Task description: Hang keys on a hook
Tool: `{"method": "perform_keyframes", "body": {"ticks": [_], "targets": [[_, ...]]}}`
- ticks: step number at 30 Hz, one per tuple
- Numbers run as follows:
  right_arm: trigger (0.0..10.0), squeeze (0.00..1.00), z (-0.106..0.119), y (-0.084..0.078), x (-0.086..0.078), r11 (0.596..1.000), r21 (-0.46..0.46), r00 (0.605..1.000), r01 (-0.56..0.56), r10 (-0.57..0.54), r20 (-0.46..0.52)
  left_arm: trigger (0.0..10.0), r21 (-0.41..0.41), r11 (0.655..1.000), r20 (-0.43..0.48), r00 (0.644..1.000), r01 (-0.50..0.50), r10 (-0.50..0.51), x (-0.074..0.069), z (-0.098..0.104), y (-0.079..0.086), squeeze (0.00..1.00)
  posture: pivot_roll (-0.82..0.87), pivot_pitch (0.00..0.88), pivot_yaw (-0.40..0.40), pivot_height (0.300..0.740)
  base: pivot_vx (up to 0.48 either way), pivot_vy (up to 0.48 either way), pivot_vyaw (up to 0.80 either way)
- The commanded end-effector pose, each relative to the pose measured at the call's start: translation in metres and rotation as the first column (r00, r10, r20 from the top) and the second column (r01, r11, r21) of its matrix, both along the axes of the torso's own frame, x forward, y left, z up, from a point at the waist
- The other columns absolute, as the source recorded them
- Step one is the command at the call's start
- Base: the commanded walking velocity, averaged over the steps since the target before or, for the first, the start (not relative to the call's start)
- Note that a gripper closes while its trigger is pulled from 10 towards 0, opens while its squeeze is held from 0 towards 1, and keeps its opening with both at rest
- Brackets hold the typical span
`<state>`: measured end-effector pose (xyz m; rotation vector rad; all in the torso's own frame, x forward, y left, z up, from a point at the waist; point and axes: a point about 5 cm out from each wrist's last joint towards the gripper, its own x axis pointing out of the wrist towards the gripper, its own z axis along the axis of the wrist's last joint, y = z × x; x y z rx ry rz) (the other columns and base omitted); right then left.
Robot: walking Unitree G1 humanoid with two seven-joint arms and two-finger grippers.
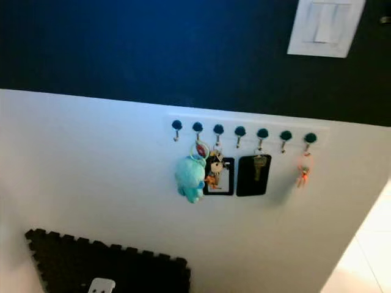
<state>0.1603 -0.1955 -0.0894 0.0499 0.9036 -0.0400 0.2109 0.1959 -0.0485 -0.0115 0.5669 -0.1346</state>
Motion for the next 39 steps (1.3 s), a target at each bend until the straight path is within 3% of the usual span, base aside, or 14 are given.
{"method": "perform_keyframes", "body": {"ticks": [1, 10, 27, 35, 39], "targets": [[10.0, 0.0, 0.0, 0.003, 0.0, 1.0, 0.009, 1.0, 0.01, -0.01, -0.001, 10.0, -0.004, 1.0, -0.013, 1.0, 0.0, 0.0, -0.001, -0.001, 0.0, 0.0, 0.1, 0.034, -0.027, 0.74, -0.326, 0.0, 0.0], [10.0, 0.0, 0.0, 0.003, 0.0, 1.0, 0.013, 1.0, 0.016, -0.016, 0.0, 10.0, 0.006, 1.0, -0.016, 1.0, 0.014, -0.014, 0.001, -0.001, 0.0, 0.0, 0.1, 0.04, -0.022, 0.74, -0.322, 0.0, 0.0], [10.0, 0.0, 0.001, 0.003, 0.002, 0.999, 0.016, 0.999, 0.04, -0.04, 0.01, 10.0, 0.062, 0.994, -0.044, 0.995, 0.087, -0.084, 0.01, 0.002, -0.003, 0.0, 0.1, 0.042, -0.004, 0.74, 0.0, 0.0, 0.0], [10.0, 0.0, 0.001, 0.0, 0.002, 0.999, 0.012, 0.999, 0.042, -0.042, 0.011, 10.0, 0.068, 0.993, -0.055, 0.994, 0.101, -0.097, 0.008, 0.0, -0.005, 0.0, 0.09, 0.037, -0.006, 0.74, 0.0, -0.48, 0.0], [10.0, 0.0, 0.002, -0.002, 0.003, 0.999, 0.006, 0.999, 0.042, -0.042, 0.014, 10.0, 0.084, 0.994, -0.044, 0.997, 0.073, -0.069, 0.007, 0.0, -0.003, 0.0, 0.09, 0.031, -0.012, 0.74, 0.0, 0.0, 0.0]]}}
